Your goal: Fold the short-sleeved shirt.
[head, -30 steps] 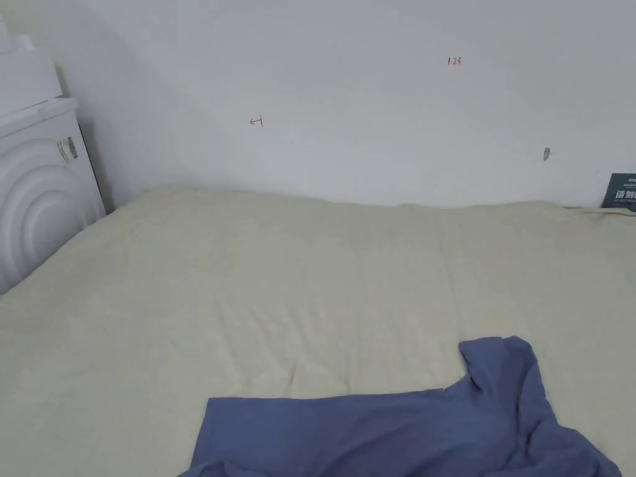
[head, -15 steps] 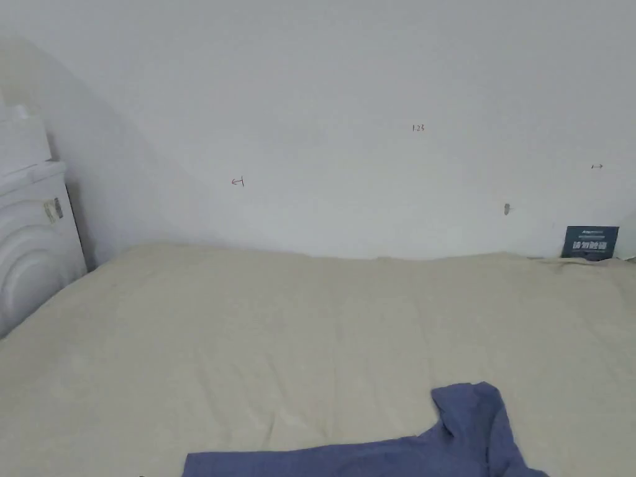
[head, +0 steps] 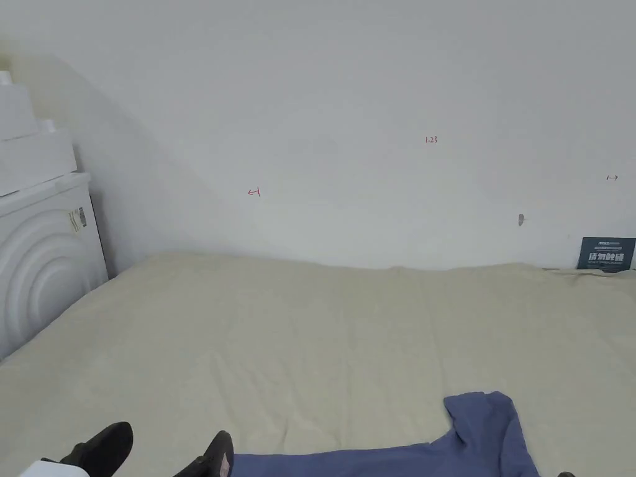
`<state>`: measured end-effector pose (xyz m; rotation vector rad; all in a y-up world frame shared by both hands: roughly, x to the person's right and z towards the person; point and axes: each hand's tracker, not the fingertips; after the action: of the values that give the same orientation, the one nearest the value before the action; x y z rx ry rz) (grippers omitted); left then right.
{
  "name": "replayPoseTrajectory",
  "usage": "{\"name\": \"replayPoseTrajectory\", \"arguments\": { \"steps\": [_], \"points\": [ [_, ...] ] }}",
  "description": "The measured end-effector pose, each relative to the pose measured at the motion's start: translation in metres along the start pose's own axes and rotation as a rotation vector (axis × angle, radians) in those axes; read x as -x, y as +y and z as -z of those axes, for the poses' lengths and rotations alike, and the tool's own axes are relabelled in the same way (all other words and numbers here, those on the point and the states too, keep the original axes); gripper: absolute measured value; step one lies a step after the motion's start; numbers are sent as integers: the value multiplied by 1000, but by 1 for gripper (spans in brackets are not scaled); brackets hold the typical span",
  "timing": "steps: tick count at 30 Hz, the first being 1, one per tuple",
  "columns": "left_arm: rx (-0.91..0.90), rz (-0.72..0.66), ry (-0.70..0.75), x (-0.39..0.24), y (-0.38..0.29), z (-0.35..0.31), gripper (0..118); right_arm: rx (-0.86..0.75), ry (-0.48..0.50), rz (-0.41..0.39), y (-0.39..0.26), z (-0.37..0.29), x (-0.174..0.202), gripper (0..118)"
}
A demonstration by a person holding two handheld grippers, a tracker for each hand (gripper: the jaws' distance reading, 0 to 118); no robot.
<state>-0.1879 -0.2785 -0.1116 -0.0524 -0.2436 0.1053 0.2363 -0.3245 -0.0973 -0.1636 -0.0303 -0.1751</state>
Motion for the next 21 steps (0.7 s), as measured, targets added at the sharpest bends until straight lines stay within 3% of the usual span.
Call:
{"name": "replayPoseTrajectory", "arguments": {
  "steps": [1, 2, 3, 4, 6, 8, 13, 16, 19, 21],
  "points": [
    [-3, -3, 4, 0, -2, 0, 87, 43, 6, -18, -1, -2, 0, 70],
    [11, -9, -2, 2, -4, 1, 77, -10, 23, -1, -5, -7, 1, 19],
    [18, -16, -6, 2, -6, 1, 56, -30, 9, 14, -5, -9, 3, 2],
    [19, -20, -2, 2, -9, 1, 39, 0, -15, 17, -4, -7, 4, 3],
    [24, -26, 9, 3, -13, 0, 15, 55, 45, 35, -5, -5, -1, 3],
    [38, -23, 7, 7, -17, 0, 1, 59, 24, 31, -8, -4, -2, 2],
    [116, -32, 45, 9, -24, 7, 0, 108, 45, 25, -13, 0, -2, 2],
    [154, -108, 48, 15, -29, 10, 0, 112, 50, -1, -17, 2, 1, 2],
    [172, -89, 56, 16, -34, 11, 0, 124, 48, -42, -18, 3, 4, 2],
    [191, -58, 56, 16, -37, 14, 0, 137, 54, -25, -20, 5, 4, 2]
  ]
}}
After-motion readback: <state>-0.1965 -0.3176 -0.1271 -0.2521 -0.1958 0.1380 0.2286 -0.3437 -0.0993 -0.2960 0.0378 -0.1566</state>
